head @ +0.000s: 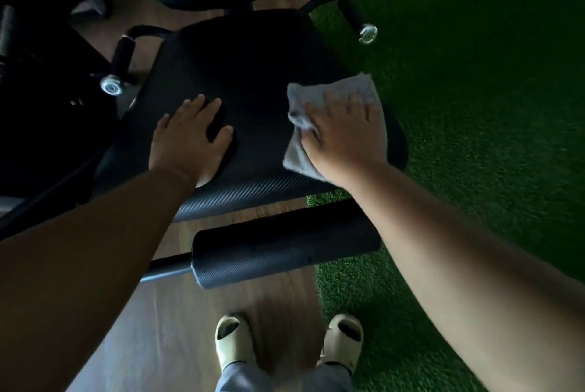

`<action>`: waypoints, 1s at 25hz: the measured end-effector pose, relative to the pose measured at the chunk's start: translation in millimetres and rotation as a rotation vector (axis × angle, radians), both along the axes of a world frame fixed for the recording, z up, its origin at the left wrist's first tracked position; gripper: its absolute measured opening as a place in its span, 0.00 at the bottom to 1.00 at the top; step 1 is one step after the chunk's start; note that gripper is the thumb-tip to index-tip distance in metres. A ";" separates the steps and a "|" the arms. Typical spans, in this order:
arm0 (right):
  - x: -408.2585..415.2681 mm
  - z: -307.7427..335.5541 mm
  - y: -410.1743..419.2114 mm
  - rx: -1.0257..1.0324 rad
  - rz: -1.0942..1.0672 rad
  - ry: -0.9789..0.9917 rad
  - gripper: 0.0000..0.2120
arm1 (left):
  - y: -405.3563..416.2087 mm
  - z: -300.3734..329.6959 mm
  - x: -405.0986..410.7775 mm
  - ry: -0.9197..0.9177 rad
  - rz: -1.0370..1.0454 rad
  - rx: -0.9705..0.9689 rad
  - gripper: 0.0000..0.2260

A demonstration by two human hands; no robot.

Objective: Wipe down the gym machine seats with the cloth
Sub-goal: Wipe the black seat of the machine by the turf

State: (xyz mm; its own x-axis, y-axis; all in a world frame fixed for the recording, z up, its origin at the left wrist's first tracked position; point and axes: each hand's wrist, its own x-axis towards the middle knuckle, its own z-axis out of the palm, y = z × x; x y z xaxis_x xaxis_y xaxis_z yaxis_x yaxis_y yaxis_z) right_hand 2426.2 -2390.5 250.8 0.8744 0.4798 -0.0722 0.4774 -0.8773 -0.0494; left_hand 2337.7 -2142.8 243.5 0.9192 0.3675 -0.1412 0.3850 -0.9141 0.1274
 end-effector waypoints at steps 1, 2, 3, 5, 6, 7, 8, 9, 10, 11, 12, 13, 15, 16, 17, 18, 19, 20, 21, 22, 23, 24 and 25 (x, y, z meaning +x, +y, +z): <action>-17.2 -5.6 -21.9 0.041 0.051 -0.032 0.27 | 0.0 0.2 0.9 0.006 -0.002 -0.001 0.28; -28.5 -9.3 -44.3 0.055 0.059 -0.049 0.28 | -0.4 0.4 1.4 0.013 -0.004 -0.003 0.28; -28.5 -11.3 -60.9 0.068 0.028 -0.031 0.28 | -0.6 -0.2 0.7 0.016 -0.003 0.003 0.28; -15.8 -9.0 -55.7 0.121 -0.213 -0.009 0.28 | 0.2 -2.2 0.4 0.008 -0.008 0.026 0.28; -13.8 -3.2 -35.7 0.104 -0.352 -0.042 0.27 | 0.5 -2.8 0.9 0.008 -0.019 0.030 0.28; -18.2 5.4 -8.8 0.072 -0.409 -0.115 0.25 | 0.5 -3.1 1.1 0.009 -0.026 0.028 0.28; -28.2 10.9 17.4 0.064 -0.361 -0.153 0.23 | 0.6 -3.1 1.0 0.005 -0.029 0.026 0.28; -43.7 8.7 38.8 0.103 -0.234 -0.122 0.23 | 0.8 -2.9 0.7 0.004 -0.030 0.020 0.28; -61.4 4.9 50.4 0.143 -0.079 -0.041 0.25 | 1.5 -2.0 -0.2 0.010 -0.026 0.011 0.28; -73.6 -0.5 47.6 0.152 0.034 0.014 0.26 | 2.2 -0.3 -0.9 0.019 -0.026 -0.001 0.28; -77.3 -6.1 34.0 0.153 0.093 0.012 0.27 | 2.3 1.2 -0.8 0.030 -0.031 -0.007 0.28; -75.6 -11.7 14.8 0.159 0.092 -0.004 0.28 | 2.4 1.5 -1.0 0.043 -0.037 -0.004 0.28; -58.9 -15.6 -21.0 0.138 -0.033 -0.034 0.27 | 2.9 1.0 -0.2 0.057 -0.047 0.001 0.29; -45.1 -13.4 -32.0 0.119 -0.128 -0.028 0.28 | 3.6 1.2 -0.8 0.058 -0.047 -0.004 0.29; -29.2 -10.4 -36.7 0.104 -0.234 -0.020 0.28 | 4.0 1.0 -1.1 0.054 -0.050 -0.006 0.29; -15.9 -5.8 -30.5 0.085 -0.325 -0.029 0.28 | 3.9 0.3 -1.2 0.046 -0.052 -0.002 0.29; -9.7 0.0 -13.5 0.069 -0.379 -0.037 0.27 | 4.4 -0.8 -1.0 0.041 -0.050 0.000 0.29; -12.4 4.2 11.2 0.059 -0.379 -0.034 0.26 | 4.7 -1.0 -0.6 0.045 -0.048 -0.002 0.29; -23.5 5.1 36.9 0.057 -0.319 -0.028 0.25 | 4.9 -0.8 -1.0 0.041 -0.045 -0.017 0.28; -39.6 3.5 57.4 0.068 -0.210 -0.022 0.26 | 4.9 -0.1 -0.5 0.018 -0.043 -0.059 0.26; -58.4 2.0 68.0 0.074 -0.098 -0.014 0.27 | 5.8 1.5 -1.6 -0.024 -0.031 -0.153 0.24; -71.8 -1.1 65.8 0.076 -0.008 -0.006 0.28 | 7.8 5.1 -5.2 -0.077 -0.008 -0.284 0.22; -75.3 -3.9 53.4 0.071 0.042 0.002 0.28 | 12.6 8.8 -10.4 -0.119 0.004 -0.409 0.21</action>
State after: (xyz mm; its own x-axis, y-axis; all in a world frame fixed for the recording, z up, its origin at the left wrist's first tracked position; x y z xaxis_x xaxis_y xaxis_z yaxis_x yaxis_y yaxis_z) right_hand 2350.9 -2337.1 246.9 0.8532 0.5202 -0.0384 0.5137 -0.8507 -0.1113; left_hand 2327.3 -2130.2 252.3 0.9365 0.3071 -0.1694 0.3495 -0.7772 0.5232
